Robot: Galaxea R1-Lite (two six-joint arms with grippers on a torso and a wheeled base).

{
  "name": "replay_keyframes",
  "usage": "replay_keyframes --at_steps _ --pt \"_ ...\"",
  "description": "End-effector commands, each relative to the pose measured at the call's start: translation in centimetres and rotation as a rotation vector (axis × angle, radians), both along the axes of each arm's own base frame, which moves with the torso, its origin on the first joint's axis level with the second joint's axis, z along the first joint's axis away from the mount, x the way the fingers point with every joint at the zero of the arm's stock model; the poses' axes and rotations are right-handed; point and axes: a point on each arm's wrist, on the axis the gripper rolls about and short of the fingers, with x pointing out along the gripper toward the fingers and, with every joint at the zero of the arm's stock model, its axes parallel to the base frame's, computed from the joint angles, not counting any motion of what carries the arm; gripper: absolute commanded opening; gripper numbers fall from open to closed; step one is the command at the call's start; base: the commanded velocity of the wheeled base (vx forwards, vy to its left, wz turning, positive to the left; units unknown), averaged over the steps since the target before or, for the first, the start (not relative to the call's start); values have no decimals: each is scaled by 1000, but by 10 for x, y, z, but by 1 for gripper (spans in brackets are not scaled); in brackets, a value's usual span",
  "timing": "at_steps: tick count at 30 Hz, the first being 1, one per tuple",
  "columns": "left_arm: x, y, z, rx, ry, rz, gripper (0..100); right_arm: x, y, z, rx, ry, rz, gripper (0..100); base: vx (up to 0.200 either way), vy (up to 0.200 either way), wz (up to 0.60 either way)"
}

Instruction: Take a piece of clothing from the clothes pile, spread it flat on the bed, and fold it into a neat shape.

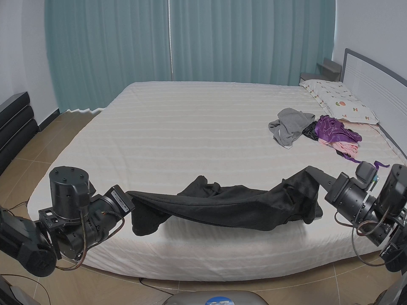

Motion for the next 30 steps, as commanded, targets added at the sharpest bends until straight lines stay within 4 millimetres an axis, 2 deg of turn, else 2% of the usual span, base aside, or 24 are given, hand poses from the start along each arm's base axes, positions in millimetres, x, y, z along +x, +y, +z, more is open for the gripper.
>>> replay_keyframes --at_steps 1,5,6,7,9,11,13,14,15,16,18,20,21,23,24,27,30 --pt "-29 15 48 -56 -138 -12 0 -33 -21 55 53 -170 -42 0 0 0 0" --pt "-27 17 84 -40 -205 -16 0 -27 -32 100 82 -243 -114 0 0 0 0" --pt "-27 16 86 -42 -208 -16 0 -26 -32 101 83 -246 -114 0 0 0 0" --pt "-19 15 103 -43 -222 -3 0 -20 -34 118 93 -277 -138 0 0 0 0" --pt "-12 16 123 -48 -232 8 0 -12 -35 132 99 -311 -157 0 0 0 0" --pt "-1 13 132 -37 -205 10 0 -1 -36 139 93 -318 -178 0 0 0 0" --pt "11 9 135 -28 -185 19 0 11 -35 138 78 -302 -195 0 0 0 0" --pt "29 6 135 -17 -165 38 0 29 -32 133 59 -274 -213 0 0 0 0" --pt "37 5 134 -14 -158 46 0 36 -31 130 52 -267 -219 0 0 0 0" --pt "43 5 132 -10 -151 53 0 42 -31 129 45 -261 -227 0 0 0 0" --pt "69 5 126 -1 -131 79 0 65 -33 123 11 -245 -261 0 0 0 0" --pt "79 4 124 0 -123 83 0 79 -33 120 -8 -241 -276 0 100 0 0" --pt "89 2 117 3 -104 72 0 95 -31 115 -17 -233 -285 0 200 0 0" --pt "93 0 114 3 -94 62 0 104 -29 113 -18 -232 -288 0 200 0 0" --pt "100 -3 110 0 -85 48 0 118 -26 108 -20 -229 -291 0 200 0 0" --pt "116 -7 107 -5 -87 52 0 141 -20 96 -34 -216 -299 0 200 0 0" --pt "124 -10 105 -6 -88 52 0 153 -16 92 -47 -214 -306 0 200 0 0"
